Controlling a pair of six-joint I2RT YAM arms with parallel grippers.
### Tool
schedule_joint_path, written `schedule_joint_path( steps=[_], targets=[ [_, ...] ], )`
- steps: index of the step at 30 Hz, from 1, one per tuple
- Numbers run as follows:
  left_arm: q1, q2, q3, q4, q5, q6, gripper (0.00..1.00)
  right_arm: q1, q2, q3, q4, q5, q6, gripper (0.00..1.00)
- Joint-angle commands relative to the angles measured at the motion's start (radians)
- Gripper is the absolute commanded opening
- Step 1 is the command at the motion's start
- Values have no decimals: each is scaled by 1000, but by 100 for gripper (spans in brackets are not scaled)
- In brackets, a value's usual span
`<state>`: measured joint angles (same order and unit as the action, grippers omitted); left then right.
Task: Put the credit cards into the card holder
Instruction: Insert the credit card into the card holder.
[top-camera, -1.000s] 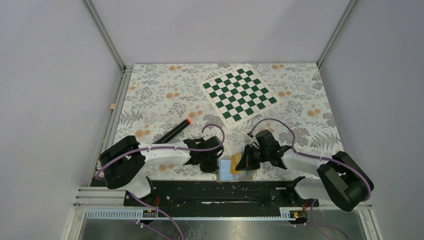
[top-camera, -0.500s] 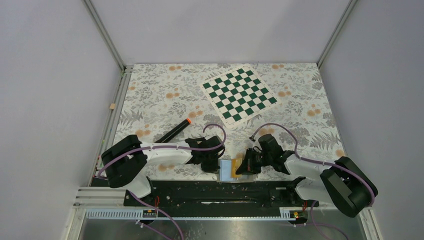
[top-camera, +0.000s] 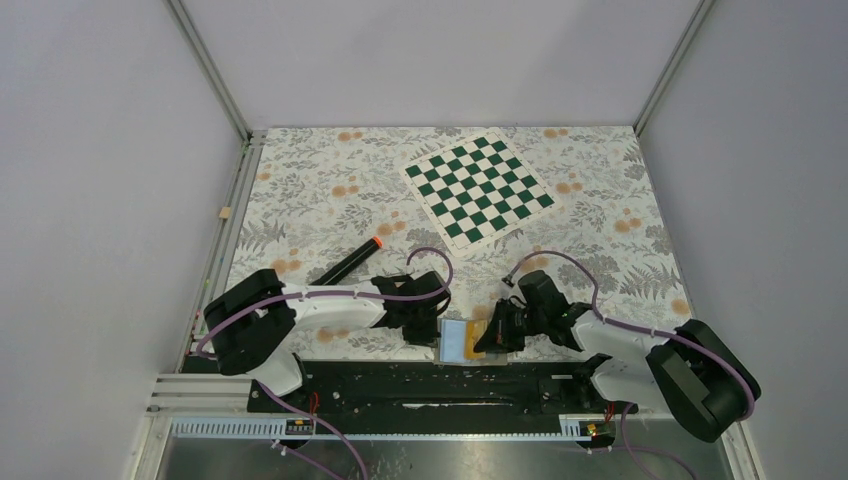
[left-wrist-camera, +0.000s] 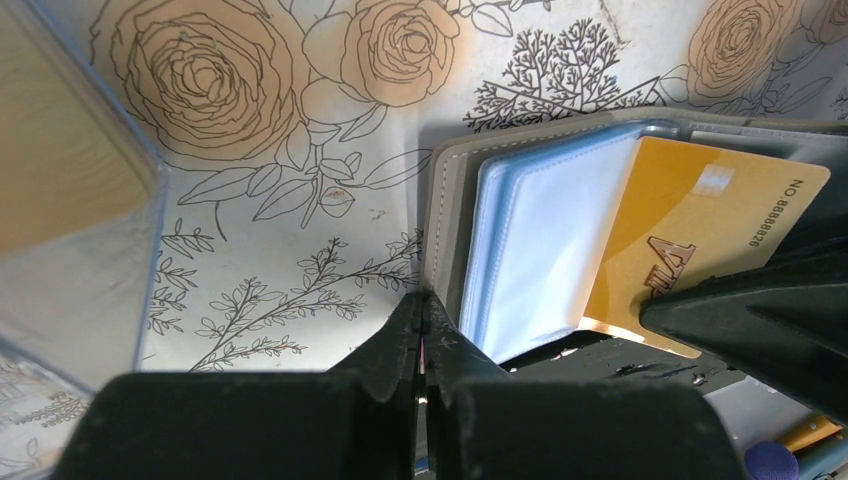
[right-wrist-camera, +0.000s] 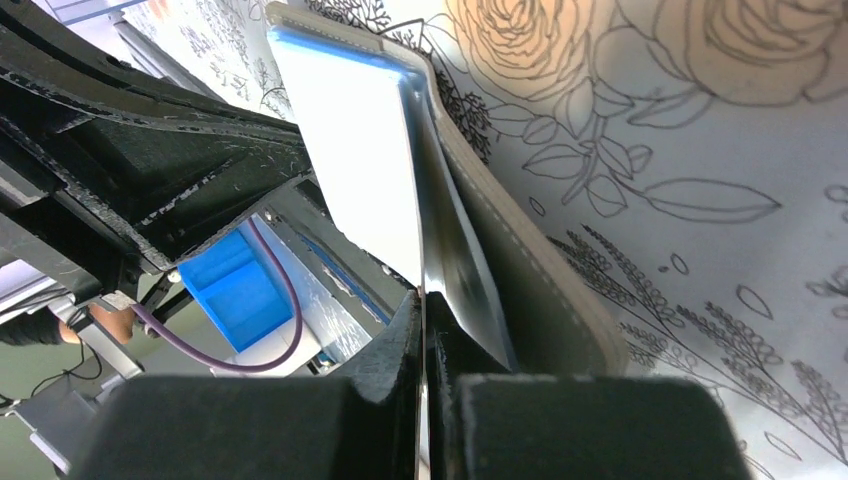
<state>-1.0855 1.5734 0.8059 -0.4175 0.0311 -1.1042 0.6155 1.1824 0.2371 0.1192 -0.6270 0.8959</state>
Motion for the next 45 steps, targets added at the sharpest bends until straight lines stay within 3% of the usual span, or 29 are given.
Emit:
schedule_joint_path(
  steps=[1,7,16,26,30,37,41,45],
  targets=[
    [-9,75,-23,-35,-37,-7,0,11,-64,-24,-139,79,25,0],
    [-9,87,-15,-33,-36,-1,0,11,-92,-27,-138,77,20,0],
    [-9,109,-4,-34,-11,8,0,12,36,-52,157,-58,32,0],
    [-9,119,5,-36,-8,12,0,11,179,-11,102,-69,-18,0],
    [-8,121,7,-37,-8,14,0,12,162,47,-74,2,-92,10],
    [-8,124,8,-37,-7,15,0,12,122,229,-434,162,-243,45],
    [-8,130,14,-37,-5,19,0,13,141,283,-507,198,-287,60],
    [-9,140,24,-36,-3,24,0,21,192,304,-517,213,-321,65]
  ],
)
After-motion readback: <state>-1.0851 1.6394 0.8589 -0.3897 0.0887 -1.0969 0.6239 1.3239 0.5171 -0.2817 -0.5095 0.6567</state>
